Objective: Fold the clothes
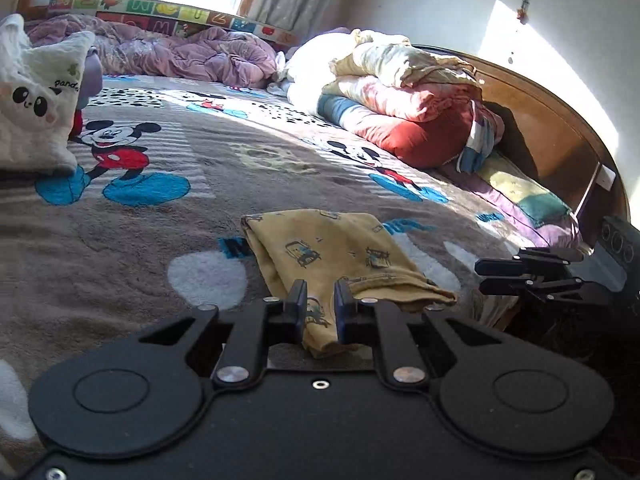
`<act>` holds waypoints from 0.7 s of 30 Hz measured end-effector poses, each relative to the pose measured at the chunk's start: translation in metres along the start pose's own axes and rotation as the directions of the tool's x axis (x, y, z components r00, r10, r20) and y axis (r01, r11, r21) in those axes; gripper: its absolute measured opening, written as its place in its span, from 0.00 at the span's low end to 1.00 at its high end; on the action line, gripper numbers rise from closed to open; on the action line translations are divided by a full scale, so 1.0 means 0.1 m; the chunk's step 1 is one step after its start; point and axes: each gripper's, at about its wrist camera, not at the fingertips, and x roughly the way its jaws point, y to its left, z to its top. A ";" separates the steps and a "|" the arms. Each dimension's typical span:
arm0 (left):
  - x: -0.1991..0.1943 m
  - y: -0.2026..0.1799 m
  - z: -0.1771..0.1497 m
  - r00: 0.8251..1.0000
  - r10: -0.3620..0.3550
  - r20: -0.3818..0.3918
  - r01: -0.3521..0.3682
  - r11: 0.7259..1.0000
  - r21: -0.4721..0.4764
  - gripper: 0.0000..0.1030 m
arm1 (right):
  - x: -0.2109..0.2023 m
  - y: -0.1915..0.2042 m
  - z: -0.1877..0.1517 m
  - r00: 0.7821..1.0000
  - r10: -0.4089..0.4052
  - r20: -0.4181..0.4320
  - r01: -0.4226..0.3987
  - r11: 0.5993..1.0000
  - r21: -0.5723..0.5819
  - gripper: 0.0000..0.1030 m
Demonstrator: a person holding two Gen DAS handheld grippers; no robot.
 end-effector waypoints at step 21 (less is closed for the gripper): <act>1.04 -0.14 0.51 0.998 0.013 -0.057 -0.004 0.986 0.167 0.13 | 1.02 -0.38 0.42 0.996 -0.084 -0.043 0.083 0.996 -0.043 0.28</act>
